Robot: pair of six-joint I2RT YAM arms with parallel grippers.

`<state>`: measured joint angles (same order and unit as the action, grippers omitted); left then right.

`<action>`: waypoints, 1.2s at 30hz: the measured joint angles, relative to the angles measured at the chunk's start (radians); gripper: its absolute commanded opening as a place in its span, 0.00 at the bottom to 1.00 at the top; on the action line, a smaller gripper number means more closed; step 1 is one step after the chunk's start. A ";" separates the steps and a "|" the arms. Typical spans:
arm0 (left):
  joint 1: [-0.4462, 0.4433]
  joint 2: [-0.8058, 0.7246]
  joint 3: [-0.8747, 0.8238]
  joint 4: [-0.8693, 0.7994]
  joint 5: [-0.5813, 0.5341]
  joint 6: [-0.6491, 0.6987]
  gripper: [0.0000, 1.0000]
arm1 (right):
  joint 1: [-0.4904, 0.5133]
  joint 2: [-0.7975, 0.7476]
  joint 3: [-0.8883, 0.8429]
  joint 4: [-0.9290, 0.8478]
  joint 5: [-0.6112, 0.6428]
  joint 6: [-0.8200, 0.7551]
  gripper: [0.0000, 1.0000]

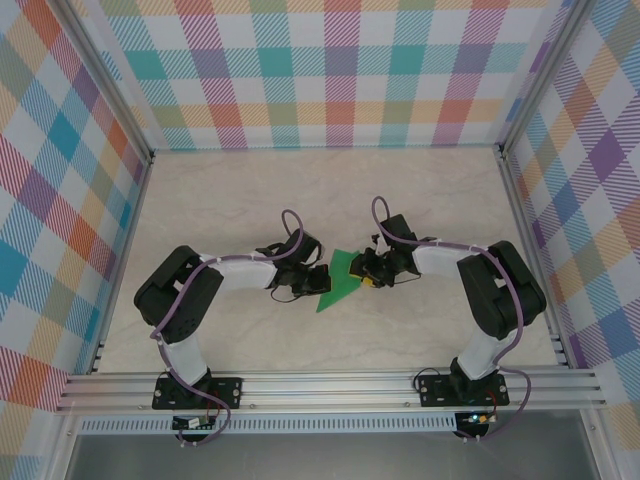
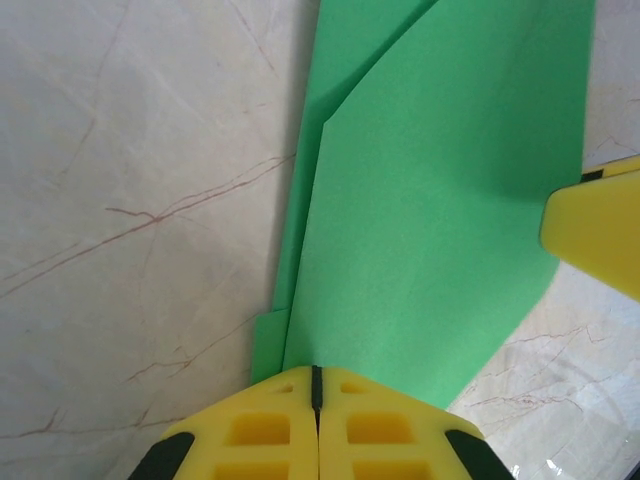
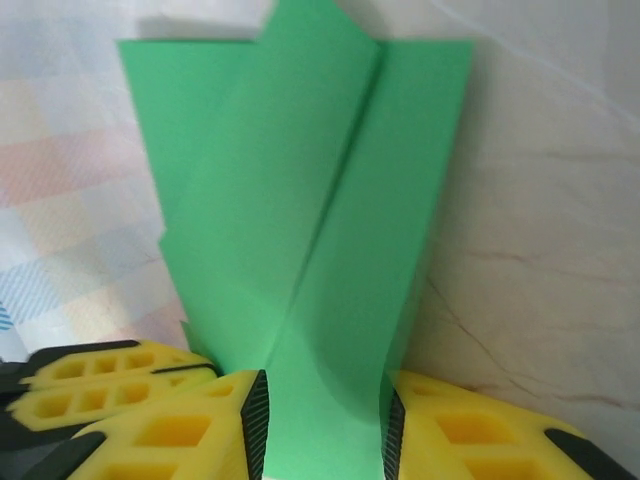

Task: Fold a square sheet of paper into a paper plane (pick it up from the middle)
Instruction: Fourth fold the wing at the center of the table, then turn over the paper at the center of the table.

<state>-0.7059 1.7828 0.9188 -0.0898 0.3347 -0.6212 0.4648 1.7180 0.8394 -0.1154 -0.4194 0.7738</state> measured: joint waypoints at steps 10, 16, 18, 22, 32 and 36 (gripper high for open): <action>0.002 -0.005 -0.007 0.008 -0.004 -0.025 0.05 | -0.007 0.003 0.000 0.075 -0.003 0.004 0.39; 0.005 -0.014 -0.016 0.014 -0.004 -0.045 0.05 | -0.007 0.044 -0.002 0.106 -0.023 0.009 0.35; 0.008 -0.021 -0.022 0.015 -0.004 -0.049 0.06 | -0.007 0.050 -0.008 0.132 -0.035 0.014 0.33; 0.008 -0.024 -0.031 0.016 -0.003 -0.060 0.05 | -0.007 0.054 -0.016 0.175 -0.055 0.024 0.30; 0.008 -0.025 -0.032 0.018 -0.003 -0.067 0.06 | -0.007 0.093 -0.018 0.258 -0.080 0.027 0.25; 0.008 -0.025 -0.032 0.018 -0.003 -0.067 0.06 | -0.008 0.103 -0.021 0.288 -0.092 0.027 0.20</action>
<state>-0.6979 1.7580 0.8867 -0.0715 0.3317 -0.6884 0.4568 1.8210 0.8185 0.1726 -0.5117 0.8013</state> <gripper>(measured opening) 0.062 0.224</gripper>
